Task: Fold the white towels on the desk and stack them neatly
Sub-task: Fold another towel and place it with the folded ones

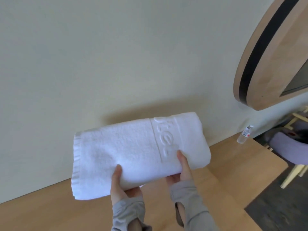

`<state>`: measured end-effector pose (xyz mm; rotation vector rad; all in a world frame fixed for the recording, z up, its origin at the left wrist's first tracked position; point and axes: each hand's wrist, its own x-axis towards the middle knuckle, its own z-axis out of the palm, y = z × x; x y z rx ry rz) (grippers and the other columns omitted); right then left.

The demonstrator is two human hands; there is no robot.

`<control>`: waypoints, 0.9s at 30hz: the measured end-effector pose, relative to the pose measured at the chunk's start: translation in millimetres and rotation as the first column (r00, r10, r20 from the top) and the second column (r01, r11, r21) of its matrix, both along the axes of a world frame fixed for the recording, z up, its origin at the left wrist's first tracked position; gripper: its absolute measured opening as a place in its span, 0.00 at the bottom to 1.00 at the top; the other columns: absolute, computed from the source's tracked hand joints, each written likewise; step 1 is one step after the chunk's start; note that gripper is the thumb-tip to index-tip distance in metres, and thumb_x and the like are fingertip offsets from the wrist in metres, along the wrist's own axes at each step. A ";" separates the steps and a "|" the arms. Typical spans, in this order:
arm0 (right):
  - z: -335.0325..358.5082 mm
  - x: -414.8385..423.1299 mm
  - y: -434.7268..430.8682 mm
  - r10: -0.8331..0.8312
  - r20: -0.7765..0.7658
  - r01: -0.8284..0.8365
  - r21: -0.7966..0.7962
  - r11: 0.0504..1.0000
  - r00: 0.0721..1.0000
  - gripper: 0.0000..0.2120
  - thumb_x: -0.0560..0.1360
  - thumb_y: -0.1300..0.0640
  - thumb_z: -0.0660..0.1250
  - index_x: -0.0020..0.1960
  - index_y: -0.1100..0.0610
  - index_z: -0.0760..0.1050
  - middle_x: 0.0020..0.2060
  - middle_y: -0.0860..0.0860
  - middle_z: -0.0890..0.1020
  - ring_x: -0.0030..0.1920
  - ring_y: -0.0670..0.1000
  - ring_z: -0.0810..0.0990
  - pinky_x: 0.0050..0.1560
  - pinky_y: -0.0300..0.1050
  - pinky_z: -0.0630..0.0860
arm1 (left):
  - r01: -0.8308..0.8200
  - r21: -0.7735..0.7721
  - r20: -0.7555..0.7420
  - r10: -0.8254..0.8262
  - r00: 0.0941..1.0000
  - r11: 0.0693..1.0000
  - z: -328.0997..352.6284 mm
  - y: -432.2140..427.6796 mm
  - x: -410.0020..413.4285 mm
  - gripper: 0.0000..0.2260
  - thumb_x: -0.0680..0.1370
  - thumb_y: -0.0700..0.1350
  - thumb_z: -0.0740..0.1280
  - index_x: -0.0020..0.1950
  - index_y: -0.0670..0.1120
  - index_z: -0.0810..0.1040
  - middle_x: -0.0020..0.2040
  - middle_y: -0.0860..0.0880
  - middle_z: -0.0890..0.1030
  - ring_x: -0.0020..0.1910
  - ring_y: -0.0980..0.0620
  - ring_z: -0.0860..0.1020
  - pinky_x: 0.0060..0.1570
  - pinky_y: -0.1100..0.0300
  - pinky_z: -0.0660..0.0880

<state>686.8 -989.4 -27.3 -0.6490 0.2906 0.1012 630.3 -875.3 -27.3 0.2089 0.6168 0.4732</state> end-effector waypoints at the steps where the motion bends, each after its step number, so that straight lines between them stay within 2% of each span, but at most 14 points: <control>1: -1.4 19.6 -13.9 0.015 0.001 -0.015 -0.012 1.000 1.000 0.19 0.68 0.55 0.70 0.59 0.55 0.78 0.56 0.54 0.82 0.56 0.56 0.81 0.59 0.57 0.74 | 0.001 -0.004 -0.029 -0.001 1.000 1.000 1.3 -14.5 16.2 0.10 0.71 0.45 0.71 0.51 0.48 0.80 0.47 0.51 0.85 0.43 0.53 0.84 0.42 0.56 0.78; 3: -10.0 59.7 -38.2 0.064 -0.022 -0.065 -0.023 0.998 0.998 0.23 0.68 0.53 0.71 0.62 0.56 0.76 0.58 0.54 0.81 0.58 0.57 0.79 0.63 0.57 0.72 | -0.014 -0.025 -0.073 0.012 0.997 1.000 1.8 -38.9 47.7 0.10 0.70 0.45 0.72 0.51 0.47 0.80 0.47 0.50 0.85 0.43 0.53 0.84 0.47 0.55 0.77; 5: -24.7 92.0 -54.3 0.138 -0.030 -0.138 -0.015 0.990 0.990 0.23 0.69 0.53 0.72 0.63 0.55 0.75 0.58 0.54 0.81 0.59 0.57 0.79 0.64 0.58 0.71 | -0.055 -0.041 -0.128 0.050 0.990 0.998 -3.3 -55.2 74.3 0.14 0.68 0.45 0.74 0.52 0.47 0.80 0.48 0.49 0.85 0.45 0.50 0.83 0.48 0.53 0.78; 7: -33.1 119.0 -62.8 0.172 -0.042 -0.173 -0.019 0.985 0.984 0.23 0.70 0.53 0.72 0.63 0.55 0.76 0.58 0.54 0.81 0.59 0.57 0.79 0.64 0.58 0.71 | -0.079 -0.051 -0.177 0.069 0.982 0.996 -11.9 -65.4 98.8 0.15 0.67 0.45 0.75 0.52 0.47 0.79 0.46 0.49 0.85 0.46 0.50 0.83 0.47 0.53 0.78; 10: -54.4 148.3 -67.1 0.176 -0.094 -0.178 -0.012 0.984 0.980 0.23 0.68 0.54 0.73 0.62 0.55 0.76 0.56 0.54 0.82 0.57 0.56 0.80 0.63 0.56 0.72 | -0.123 -0.045 -0.249 0.108 0.963 0.991 -34.6 -75.4 124.0 0.11 0.67 0.45 0.75 0.46 0.47 0.78 0.38 0.52 0.85 0.39 0.52 0.83 0.41 0.55 0.78; 15: -101.1 163.3 -73.7 0.167 -0.274 -0.174 -0.001 0.985 0.947 0.23 0.65 0.55 0.75 0.59 0.56 0.77 0.54 0.55 0.83 0.55 0.57 0.81 0.62 0.57 0.73 | -0.095 -0.059 -0.317 0.072 0.946 0.994 -81.9 -84.0 143.8 0.11 0.69 0.48 0.73 0.49 0.47 0.77 0.50 0.49 0.81 0.46 0.51 0.80 0.49 0.56 0.75; 17: -112.4 164.8 -75.5 0.168 -0.323 -0.172 0.015 0.985 0.932 0.21 0.65 0.55 0.76 0.57 0.56 0.78 0.53 0.54 0.83 0.55 0.57 0.81 0.62 0.57 0.74 | -0.086 -0.032 -0.358 0.069 0.931 0.996 -92.8 -84.8 147.0 0.16 0.69 0.49 0.73 0.54 0.46 0.76 0.51 0.49 0.80 0.48 0.51 0.79 0.50 0.56 0.74; 22: -116.2 165.9 -77.1 0.157 -0.337 -0.173 -0.018 0.985 0.928 0.23 0.63 0.53 0.77 0.56 0.55 0.78 0.53 0.54 0.83 0.53 0.56 0.82 0.60 0.57 0.75 | -0.039 0.025 -0.384 0.045 0.922 0.999 -100.4 -85.5 143.4 0.24 0.67 0.51 0.74 0.59 0.46 0.74 0.56 0.49 0.80 0.54 0.51 0.79 0.60 0.55 0.73; 27: -109.1 174.8 -85.2 0.183 -0.488 -0.274 -0.120 0.954 0.853 0.28 0.53 0.51 0.80 0.51 0.57 0.76 0.50 0.56 0.83 0.51 0.59 0.81 0.56 0.60 0.76 | -0.029 -0.003 -0.386 0.025 0.922 1.000 -91.2 -82.9 137.5 0.26 0.67 0.48 0.74 0.62 0.44 0.73 0.55 0.48 0.80 0.53 0.50 0.78 0.57 0.56 0.73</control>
